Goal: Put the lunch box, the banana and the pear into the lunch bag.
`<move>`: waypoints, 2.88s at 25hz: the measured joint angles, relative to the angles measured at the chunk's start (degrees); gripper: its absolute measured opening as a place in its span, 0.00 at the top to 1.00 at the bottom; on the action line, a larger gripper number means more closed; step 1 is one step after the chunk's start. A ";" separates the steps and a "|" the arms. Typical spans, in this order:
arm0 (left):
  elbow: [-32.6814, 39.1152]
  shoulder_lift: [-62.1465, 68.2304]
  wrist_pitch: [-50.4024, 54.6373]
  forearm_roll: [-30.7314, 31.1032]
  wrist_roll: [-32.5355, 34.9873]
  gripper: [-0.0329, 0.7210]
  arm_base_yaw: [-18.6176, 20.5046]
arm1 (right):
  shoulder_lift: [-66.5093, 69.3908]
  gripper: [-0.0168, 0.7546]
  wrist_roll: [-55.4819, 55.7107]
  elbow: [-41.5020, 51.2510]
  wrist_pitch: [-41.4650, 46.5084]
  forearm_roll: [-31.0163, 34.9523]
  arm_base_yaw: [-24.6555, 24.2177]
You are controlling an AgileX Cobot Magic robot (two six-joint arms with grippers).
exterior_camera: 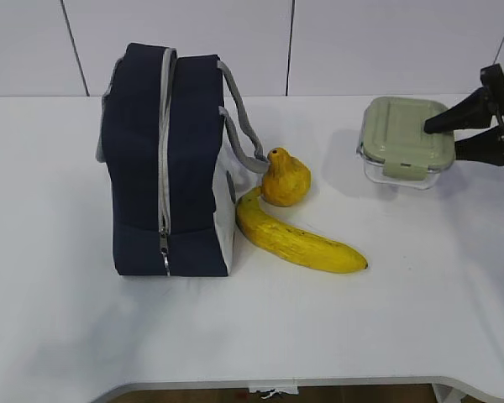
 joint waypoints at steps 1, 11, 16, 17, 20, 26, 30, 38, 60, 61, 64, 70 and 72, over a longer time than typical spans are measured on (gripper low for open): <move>-0.90 1.50 0.00 -1.12 0.00 0.64 0.00 | -0.94 0.50 0.71 0.00 0.08 0.00 0.00; -11.45 25.63 1.67 -8.98 1.39 0.62 0.00 | -10.06 0.50 4.97 0.00 0.93 1.15 0.00; -16.73 36.91 2.05 -16.51 7.31 0.52 0.00 | -12.92 0.50 5.62 -0.46 1.02 2.99 2.10; -18.25 39.78 2.05 -18.07 8.68 0.51 0.00 | -13.05 0.50 5.62 -1.25 1.15 3.37 3.05; -21.93 46.84 1.94 -22.44 13.86 0.50 0.00 | -13.17 0.50 5.75 -4.21 1.26 4.28 6.42; -29.35 62.21 1.73 -30.47 24.26 0.50 0.00 | -13.17 0.50 5.75 -8.66 1.47 5.90 13.46; -35.05 71.65 1.60 -35.69 30.08 0.50 0.00 | -13.28 0.50 5.75 -9.19 -2.21 6.36 17.13; -44.73 87.19 1.80 -44.51 33.03 0.50 0.00 | -13.28 0.50 5.75 -9.19 -8.21 6.73 21.51; -49.76 100.01 2.77 -47.15 33.91 0.88 -4.55 | -7.30 0.50 5.75 -9.19 -12.19 11.82 33.02; -49.76 100.01 2.92 -47.02 34.16 0.92 -4.55 | -7.07 0.50 5.75 -9.19 -12.30 12.22 33.02; -49.76 100.01 3.03 -47.02 34.39 0.93 -4.55 | -6.85 0.50 5.75 -9.19 -12.68 12.73 33.02; -49.76 100.01 3.03 -47.12 34.48 0.94 -4.55 | -6.85 0.51 5.75 -9.19 -12.78 14.00 33.02; -49.76 100.01 3.03 -47.13 34.48 0.94 -4.55 | -6.85 0.51 5.75 -9.19 -12.54 15.26 33.02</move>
